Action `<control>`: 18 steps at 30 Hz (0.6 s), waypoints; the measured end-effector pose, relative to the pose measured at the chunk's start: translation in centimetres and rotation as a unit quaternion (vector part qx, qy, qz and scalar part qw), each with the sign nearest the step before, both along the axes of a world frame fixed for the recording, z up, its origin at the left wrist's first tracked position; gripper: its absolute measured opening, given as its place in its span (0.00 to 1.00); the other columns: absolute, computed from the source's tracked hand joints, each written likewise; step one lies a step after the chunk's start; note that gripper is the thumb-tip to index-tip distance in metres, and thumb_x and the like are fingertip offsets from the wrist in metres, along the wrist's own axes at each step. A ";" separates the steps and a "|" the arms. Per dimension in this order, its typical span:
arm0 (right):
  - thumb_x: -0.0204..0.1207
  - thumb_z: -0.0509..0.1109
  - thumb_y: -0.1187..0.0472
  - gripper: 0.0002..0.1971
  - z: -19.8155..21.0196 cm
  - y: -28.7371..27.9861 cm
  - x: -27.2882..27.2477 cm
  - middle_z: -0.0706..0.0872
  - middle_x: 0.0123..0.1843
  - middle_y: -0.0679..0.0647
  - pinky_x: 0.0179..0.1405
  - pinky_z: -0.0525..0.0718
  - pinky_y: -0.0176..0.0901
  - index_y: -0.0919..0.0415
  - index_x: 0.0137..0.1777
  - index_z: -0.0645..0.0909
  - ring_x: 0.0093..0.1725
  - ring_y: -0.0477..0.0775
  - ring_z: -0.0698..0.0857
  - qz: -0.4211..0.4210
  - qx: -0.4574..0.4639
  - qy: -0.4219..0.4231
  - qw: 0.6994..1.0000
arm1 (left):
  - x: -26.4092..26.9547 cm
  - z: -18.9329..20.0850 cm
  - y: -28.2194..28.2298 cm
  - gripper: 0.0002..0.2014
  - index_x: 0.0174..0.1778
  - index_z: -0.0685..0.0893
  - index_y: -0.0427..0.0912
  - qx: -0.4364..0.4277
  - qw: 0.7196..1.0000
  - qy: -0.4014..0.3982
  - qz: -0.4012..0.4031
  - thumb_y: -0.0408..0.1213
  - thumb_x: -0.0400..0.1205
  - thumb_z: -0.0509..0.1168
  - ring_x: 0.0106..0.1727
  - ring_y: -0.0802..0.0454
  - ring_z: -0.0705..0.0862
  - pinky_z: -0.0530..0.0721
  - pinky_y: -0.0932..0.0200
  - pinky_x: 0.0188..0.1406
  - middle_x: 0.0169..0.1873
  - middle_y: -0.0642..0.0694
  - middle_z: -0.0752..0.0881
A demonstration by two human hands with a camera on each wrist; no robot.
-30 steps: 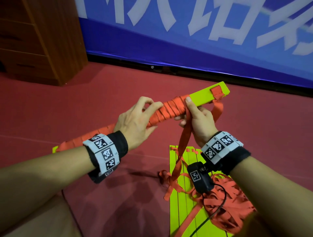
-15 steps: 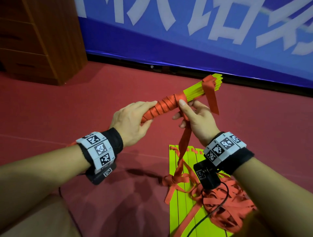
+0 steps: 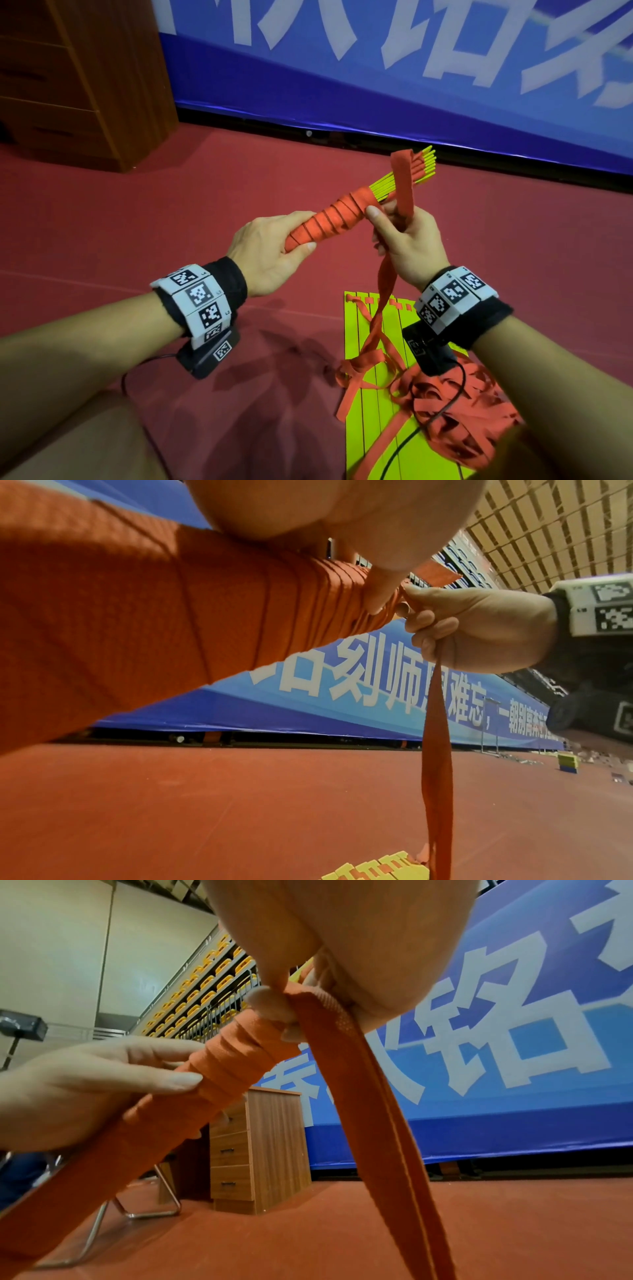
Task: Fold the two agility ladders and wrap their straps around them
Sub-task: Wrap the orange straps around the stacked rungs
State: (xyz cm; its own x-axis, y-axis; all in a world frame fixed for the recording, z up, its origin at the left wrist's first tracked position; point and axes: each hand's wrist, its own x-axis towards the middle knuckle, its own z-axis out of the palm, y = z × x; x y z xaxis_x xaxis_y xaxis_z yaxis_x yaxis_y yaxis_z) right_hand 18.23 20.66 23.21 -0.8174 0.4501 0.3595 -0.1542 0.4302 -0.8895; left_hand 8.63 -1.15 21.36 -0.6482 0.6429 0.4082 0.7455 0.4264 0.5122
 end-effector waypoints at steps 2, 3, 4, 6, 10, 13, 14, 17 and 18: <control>0.84 0.73 0.57 0.10 -0.2 0.2 -0.1 0.81 0.25 0.47 0.26 0.79 0.37 0.56 0.42 0.79 0.22 0.47 0.79 -0.004 0.013 0.000 1.000 | 0.1 0.0 0.0 0.20 0.69 0.82 0.58 0.005 1.000 -0.016 -0.005 0.51 0.80 0.64 0.37 0.50 0.83 0.84 0.49 0.44 0.38 0.55 0.87; 0.83 0.73 0.57 0.10 -0.2 0.2 -0.2 0.81 0.24 0.47 0.26 0.79 0.38 0.55 0.41 0.79 0.22 0.48 0.79 -0.004 0.017 -0.001 1.000 | 0.1 0.0 0.0 0.19 0.68 0.83 0.58 0.007 1.000 -0.024 -0.007 0.51 0.81 0.64 0.35 0.50 0.82 0.83 0.50 0.43 0.36 0.54 0.87; 0.83 0.74 0.57 0.10 -0.2 0.3 -0.2 0.80 0.24 0.47 0.26 0.79 0.39 0.54 0.41 0.78 0.22 0.48 0.79 -0.006 0.019 0.000 1.000 | 0.0 0.0 0.1 0.18 0.68 0.83 0.58 0.008 0.999 -0.032 -0.008 0.50 0.81 0.65 0.34 0.51 0.82 0.83 0.51 0.42 0.35 0.53 0.87; 0.82 0.75 0.57 0.12 -0.2 0.3 -0.2 0.80 0.24 0.49 0.26 0.78 0.39 0.54 0.39 0.78 0.23 0.49 0.78 -0.011 0.017 0.004 1.000 | -0.1 -0.2 0.1 0.17 0.67 0.84 0.58 0.011 0.998 -0.053 -0.014 0.50 0.81 0.67 0.34 0.50 0.83 0.84 0.50 0.41 0.34 0.51 0.87; 0.79 0.76 0.47 0.19 -0.5 1.0 -0.2 0.81 0.24 0.52 0.27 0.77 0.40 0.62 0.37 0.80 0.23 0.49 0.78 -0.034 0.040 -0.032 0.998 | -0.1 -0.4 0.1 0.18 0.65 0.86 0.58 0.026 0.994 -0.104 -0.034 0.52 0.79 0.66 0.36 0.46 0.85 0.85 0.48 0.42 0.35 0.48 0.88; 0.78 0.75 0.40 0.27 -0.6 1.3 -0.1 0.83 0.23 0.53 0.25 0.77 0.38 0.67 0.36 0.81 0.21 0.48 0.77 -0.055 0.055 -0.071 0.994 | 0.1 -0.4 0.2 0.16 0.63 0.87 0.56 0.043 0.988 -0.145 -0.043 0.49 0.79 0.68 0.35 0.45 0.86 0.88 0.46 0.41 0.34 0.47 0.89; 0.78 0.74 0.39 0.27 -0.6 1.3 -0.1 0.83 0.24 0.53 0.25 0.77 0.38 0.66 0.35 0.81 0.21 0.48 0.78 -0.060 0.059 -0.081 0.993 | 0.2 -0.3 0.2 0.15 0.62 0.87 0.55 0.050 0.985 -0.160 -0.049 0.47 0.80 0.69 0.35 0.44 0.87 0.88 0.44 0.40 0.35 0.46 0.89; 0.82 0.70 0.41 0.23 -0.5 1.0 -0.1 0.85 0.25 0.47 0.27 0.84 0.43 0.61 0.36 0.81 0.23 0.49 0.82 -0.046 0.054 -0.093 0.993 | 0.3 0.0 0.4 0.10 0.60 0.88 0.51 0.062 0.975 -0.203 -0.069 0.37 0.84 0.71 0.40 0.42 0.90 0.90 0.44 0.44 0.41 0.43 0.92; 0.83 0.69 0.43 0.22 -0.5 0.8 -0.2 0.84 0.23 0.45 0.29 0.86 0.47 0.61 0.36 0.80 0.22 0.48 0.82 -0.039 0.047 -0.091 0.994 | 0.3 0.0 0.4 0.09 0.59 0.89 0.50 0.065 0.970 -0.220 -0.074 0.36 0.84 0.71 0.43 0.40 0.91 0.90 0.44 0.47 0.43 0.42 0.92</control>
State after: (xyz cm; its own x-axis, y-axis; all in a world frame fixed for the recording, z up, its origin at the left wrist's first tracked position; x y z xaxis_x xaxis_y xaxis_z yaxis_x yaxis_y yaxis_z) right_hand 18.01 21.50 22.66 -0.8367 0.4855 0.2533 0.0419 0.5179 -0.8544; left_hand 8.95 -0.71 21.38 -0.6827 0.7038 0.1965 0.4903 0.2419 0.8373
